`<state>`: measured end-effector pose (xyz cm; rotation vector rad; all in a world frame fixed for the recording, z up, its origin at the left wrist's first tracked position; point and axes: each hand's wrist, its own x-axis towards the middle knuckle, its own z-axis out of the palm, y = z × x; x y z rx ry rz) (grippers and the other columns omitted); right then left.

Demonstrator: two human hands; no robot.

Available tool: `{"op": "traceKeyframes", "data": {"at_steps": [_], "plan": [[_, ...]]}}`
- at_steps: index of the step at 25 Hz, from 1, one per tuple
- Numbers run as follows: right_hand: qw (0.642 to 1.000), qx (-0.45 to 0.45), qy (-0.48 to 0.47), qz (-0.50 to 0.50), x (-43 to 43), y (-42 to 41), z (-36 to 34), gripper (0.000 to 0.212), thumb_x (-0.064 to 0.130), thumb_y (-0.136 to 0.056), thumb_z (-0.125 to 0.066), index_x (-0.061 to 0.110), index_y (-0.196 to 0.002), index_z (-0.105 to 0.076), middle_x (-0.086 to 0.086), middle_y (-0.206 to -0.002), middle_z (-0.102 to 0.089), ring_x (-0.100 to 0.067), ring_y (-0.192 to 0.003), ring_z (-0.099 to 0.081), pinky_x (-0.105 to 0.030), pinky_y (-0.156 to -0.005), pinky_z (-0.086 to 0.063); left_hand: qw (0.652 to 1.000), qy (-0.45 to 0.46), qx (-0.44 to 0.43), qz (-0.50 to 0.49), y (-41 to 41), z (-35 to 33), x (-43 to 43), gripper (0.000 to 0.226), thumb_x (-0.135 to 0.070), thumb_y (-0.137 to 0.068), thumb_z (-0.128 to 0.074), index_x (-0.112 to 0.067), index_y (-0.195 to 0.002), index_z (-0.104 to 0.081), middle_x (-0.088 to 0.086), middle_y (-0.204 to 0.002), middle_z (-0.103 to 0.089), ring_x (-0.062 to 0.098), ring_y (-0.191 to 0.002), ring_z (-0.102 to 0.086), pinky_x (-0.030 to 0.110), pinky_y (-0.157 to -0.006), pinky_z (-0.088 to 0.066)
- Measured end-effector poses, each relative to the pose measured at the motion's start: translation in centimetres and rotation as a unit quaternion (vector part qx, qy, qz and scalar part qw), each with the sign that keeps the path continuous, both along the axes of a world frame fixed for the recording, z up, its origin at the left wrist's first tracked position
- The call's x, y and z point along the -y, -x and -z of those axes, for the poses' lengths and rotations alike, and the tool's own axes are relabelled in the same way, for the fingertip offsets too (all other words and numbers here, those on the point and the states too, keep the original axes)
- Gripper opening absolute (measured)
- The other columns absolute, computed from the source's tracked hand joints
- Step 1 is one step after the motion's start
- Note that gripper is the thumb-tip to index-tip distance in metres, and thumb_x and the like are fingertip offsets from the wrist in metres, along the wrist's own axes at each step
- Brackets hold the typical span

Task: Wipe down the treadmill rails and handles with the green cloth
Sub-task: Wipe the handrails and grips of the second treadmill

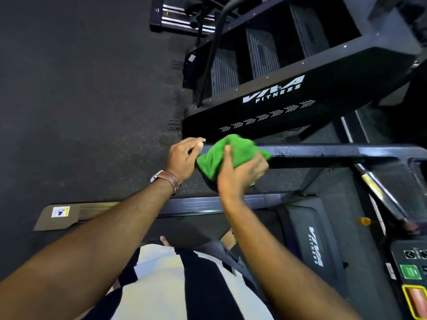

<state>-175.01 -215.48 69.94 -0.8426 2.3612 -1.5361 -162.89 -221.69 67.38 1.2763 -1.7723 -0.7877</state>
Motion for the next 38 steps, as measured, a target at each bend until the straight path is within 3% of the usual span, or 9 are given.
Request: {"op": "traceKeyframes", "data": {"at_steps": [3, 6, 11, 16, 23, 28, 33, 36, 38], "plan": [[0.885, -0.295, -0.048, -0.357, 0.4, -2.4, 0.9, 0.077, 0.064, -0.081, -0.055, 0.007, -0.132, -0.051, -0.017, -0.138, -0.045, -0.031, -0.131, -0.04, -0.044, -0.116, -0.023, 0.993, -0.109, -0.035, -0.04, -0.3, 0.5, -1.2, 0.02, -0.013, -0.087, -0.059, -0.03, -0.096, -0.062, -0.029, -0.082, -0.067, -0.01, -0.083, -0.061, 0.008, -0.077, -0.045], [0.818, -0.345, -0.033, -0.46, 3.4, 0.5, 0.0, 0.058, 0.058, -0.089, -0.051, 0.012, -0.122, -0.063, -0.009, -0.123, -0.063, -0.027, -0.118, -0.057, -0.043, -0.107, -0.038, 0.991, -0.111, -0.059, -0.038, -0.9, 1.1, -0.7, 0.021, -0.034, -0.079, -0.051, -0.018, -0.072, -0.062, -0.006, -0.065, -0.065, -0.001, -0.06, -0.052, 0.029, -0.06, -0.045], [0.858, -0.31, -0.278, -0.301, 7.0, 4.2, -3.3, 0.049, 0.064, -0.091, -0.039, 0.021, -0.101, -0.061, -0.01, -0.091, -0.071, -0.035, -0.09, -0.065, -0.04, -0.076, -0.049, 0.999, -0.023, 0.024, 0.024, -0.9, 0.2, 0.2, 0.028, -0.018, -0.094, -0.045, -0.006, -0.095, -0.071, 0.012, -0.087, -0.07, 0.025, -0.078, -0.058, 0.039, -0.074, -0.045], [0.813, -0.356, -0.132, -0.442, 3.2, 7.1, -2.1, 0.055, 0.052, -0.083, -0.046, 0.013, -0.115, -0.066, -0.007, -0.114, -0.069, -0.026, -0.108, -0.06, -0.04, -0.097, -0.042, 0.988, 0.038, 0.143, 0.04, -0.7, -0.4, 0.7, 0.035, -0.019, -0.092, -0.039, -0.001, -0.105, -0.067, 0.015, -0.096, -0.069, 0.033, -0.085, -0.059, 0.038, -0.081, -0.044], [0.92, -0.287, -0.225, -0.143, 4.2, 8.9, -0.5, 0.052, 0.053, -0.081, -0.041, 0.015, -0.099, -0.071, -0.006, -0.101, -0.07, -0.029, -0.102, -0.059, -0.046, -0.106, -0.034, 0.937, 0.09, 0.291, 0.172, 4.7, -3.7, 0.9, 0.036, -0.023, -0.079, -0.032, -0.006, -0.089, -0.062, 0.012, -0.089, -0.065, 0.034, -0.082, -0.057, 0.043, -0.073, -0.048], [0.815, -0.415, -0.077, -0.396, 0.6, 14.6, 0.4, 0.045, 0.048, -0.088, -0.054, 0.021, -0.121, -0.066, 0.002, -0.128, -0.062, -0.019, -0.123, -0.053, -0.044, -0.11, -0.032, 0.935, 0.123, 0.303, 0.136, 5.1, -2.3, 0.7, 0.045, -0.028, -0.085, -0.033, -0.008, -0.112, -0.062, 0.009, -0.104, -0.067, 0.032, -0.09, -0.059, 0.041, -0.076, -0.048], [0.879, -0.331, -0.286, -0.189, 4.6, 12.9, -0.8, 0.051, 0.061, -0.082, -0.041, 0.025, -0.099, -0.073, -0.002, -0.097, -0.071, -0.025, -0.101, -0.061, -0.047, -0.104, -0.034, 0.931, 0.125, 0.324, 0.114, 5.4, -2.1, 0.7, 0.045, -0.029, -0.088, -0.034, -0.006, -0.115, -0.061, 0.009, -0.105, -0.067, 0.031, -0.088, -0.06, 0.04, -0.074, -0.048], [0.851, -0.405, -0.19, -0.273, 4.1, 10.3, -0.3, 0.047, 0.058, -0.091, -0.042, 0.024, -0.102, -0.071, -0.004, -0.1, -0.069, -0.027, -0.098, -0.06, -0.046, -0.098, -0.038, 0.939, 0.099, 0.313, 0.099, 5.7, -2.3, 0.7, 0.039, -0.026, -0.085, -0.041, -0.01, -0.114, -0.062, 0.006, -0.102, -0.068, 0.031, -0.086, -0.059, 0.04, -0.072, -0.048], [0.785, -0.48, -0.092, -0.38, 2.1, 13.3, 0.8, 0.051, 0.059, -0.095, -0.041, 0.023, -0.122, -0.065, -0.004, -0.123, -0.063, -0.026, -0.115, -0.055, -0.045, -0.102, -0.036, 0.942, 0.078, 0.313, 0.096, 5.6, -2.5, 0.9, 0.04, -0.031, -0.089, -0.038, -0.013, -0.116, -0.061, 0.004, -0.105, -0.067, 0.029, -0.092, -0.059, 0.04, -0.076, -0.047]]}}
